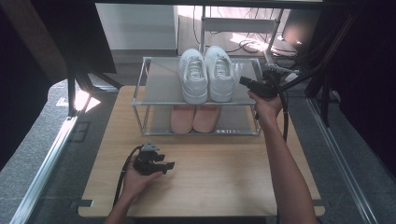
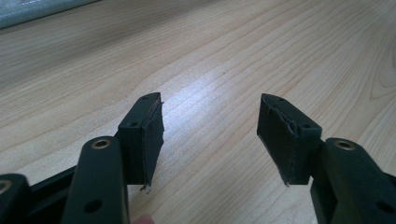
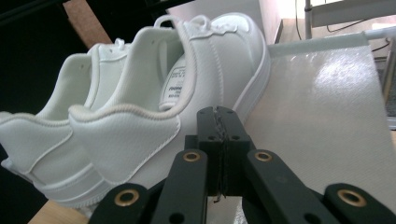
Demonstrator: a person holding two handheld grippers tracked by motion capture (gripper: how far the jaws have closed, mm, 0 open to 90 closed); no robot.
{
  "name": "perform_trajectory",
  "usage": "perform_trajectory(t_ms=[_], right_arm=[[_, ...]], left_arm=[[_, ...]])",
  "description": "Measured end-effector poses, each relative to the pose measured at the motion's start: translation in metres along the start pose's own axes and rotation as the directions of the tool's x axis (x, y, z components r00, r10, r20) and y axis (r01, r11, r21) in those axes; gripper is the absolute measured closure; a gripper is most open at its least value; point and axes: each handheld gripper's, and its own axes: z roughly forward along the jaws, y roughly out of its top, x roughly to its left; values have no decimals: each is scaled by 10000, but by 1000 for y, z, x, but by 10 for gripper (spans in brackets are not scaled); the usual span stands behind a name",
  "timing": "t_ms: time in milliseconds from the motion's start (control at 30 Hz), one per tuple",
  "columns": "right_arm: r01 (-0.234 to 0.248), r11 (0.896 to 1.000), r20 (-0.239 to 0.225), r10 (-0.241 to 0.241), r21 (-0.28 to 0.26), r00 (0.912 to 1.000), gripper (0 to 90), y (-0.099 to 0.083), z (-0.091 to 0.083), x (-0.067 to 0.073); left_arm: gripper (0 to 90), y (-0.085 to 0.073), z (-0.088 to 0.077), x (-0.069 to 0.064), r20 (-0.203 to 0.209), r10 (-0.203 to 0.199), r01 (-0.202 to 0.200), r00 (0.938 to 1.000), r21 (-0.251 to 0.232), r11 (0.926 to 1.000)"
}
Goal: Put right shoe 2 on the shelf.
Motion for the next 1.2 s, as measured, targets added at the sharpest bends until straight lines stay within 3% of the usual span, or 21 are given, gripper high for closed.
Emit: perform_trajectory(t_ms=[500, 867, 1133, 1200], right_arm=[[256, 9973, -102, -250, 688, 9996, 900, -19, 13, 4], [410, 9974, 36, -413, 590, 9991, 900, -22, 14, 8], [421, 9976, -259, -408, 556, 9988, 900, -24, 16, 13], [569, 9969, -150, -562, 538, 9983, 900, -25, 16, 17]], left_arm=[[414, 0, 0, 0, -6, -43, 43, 10000, -31, 10000], [414, 0, 0, 0, -34, -22, 22, 10000, 20, 10000], [415, 0, 1, 0, -55, 14, -14, 10000, 14, 10000], [414, 0, 0, 0, -59, 28, -27, 10000, 15, 10000]])
